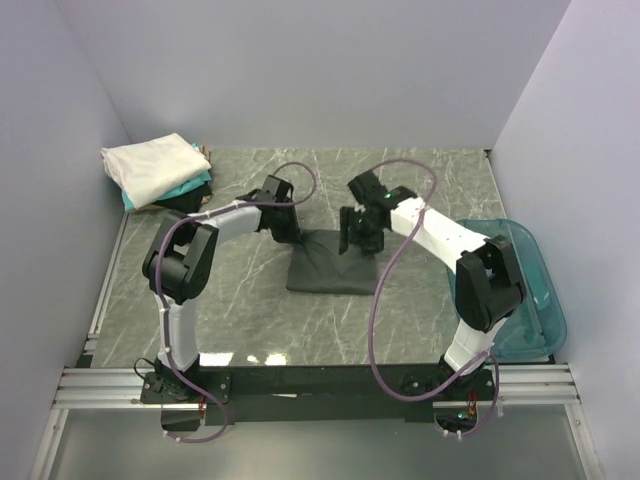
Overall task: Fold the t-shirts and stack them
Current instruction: Neatly place the folded tshirt to the corner
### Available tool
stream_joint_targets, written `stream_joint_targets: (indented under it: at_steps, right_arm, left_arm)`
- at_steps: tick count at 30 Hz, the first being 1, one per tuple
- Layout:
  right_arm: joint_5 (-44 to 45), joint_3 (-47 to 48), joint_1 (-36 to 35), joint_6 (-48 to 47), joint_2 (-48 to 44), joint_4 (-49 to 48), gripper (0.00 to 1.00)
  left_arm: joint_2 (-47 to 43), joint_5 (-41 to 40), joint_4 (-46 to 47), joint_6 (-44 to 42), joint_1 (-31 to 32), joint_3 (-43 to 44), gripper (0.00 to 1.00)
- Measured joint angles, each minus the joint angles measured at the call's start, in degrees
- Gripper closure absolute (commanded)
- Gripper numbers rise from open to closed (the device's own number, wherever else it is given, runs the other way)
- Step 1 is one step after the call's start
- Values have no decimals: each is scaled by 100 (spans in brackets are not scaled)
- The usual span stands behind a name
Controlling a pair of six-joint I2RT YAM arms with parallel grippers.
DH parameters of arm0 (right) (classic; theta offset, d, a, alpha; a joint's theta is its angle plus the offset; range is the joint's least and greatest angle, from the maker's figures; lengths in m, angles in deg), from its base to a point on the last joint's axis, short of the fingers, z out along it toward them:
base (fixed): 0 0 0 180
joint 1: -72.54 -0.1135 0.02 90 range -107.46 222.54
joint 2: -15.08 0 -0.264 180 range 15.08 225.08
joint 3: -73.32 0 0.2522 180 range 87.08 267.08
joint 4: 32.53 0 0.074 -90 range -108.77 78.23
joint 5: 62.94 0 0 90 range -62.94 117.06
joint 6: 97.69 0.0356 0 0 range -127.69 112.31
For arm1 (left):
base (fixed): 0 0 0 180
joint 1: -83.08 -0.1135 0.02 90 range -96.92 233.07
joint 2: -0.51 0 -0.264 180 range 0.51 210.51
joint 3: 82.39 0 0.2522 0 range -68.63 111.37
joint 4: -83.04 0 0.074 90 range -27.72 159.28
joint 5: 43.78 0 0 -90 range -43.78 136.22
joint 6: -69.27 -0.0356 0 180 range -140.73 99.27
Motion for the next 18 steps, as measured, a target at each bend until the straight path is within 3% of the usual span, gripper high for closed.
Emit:
stream_joint_targets:
  at_steps: [6, 18]
  right_arm:
    - [308, 872, 560, -120, 4, 514, 31]
    - [313, 2203, 619, -649, 422, 1182, 31]
  left_arm:
    - [-81, -520, -756, -619, -369, 479, 100]
    - [11, -1176, -1991, -1200, -1027, 2321, 100]
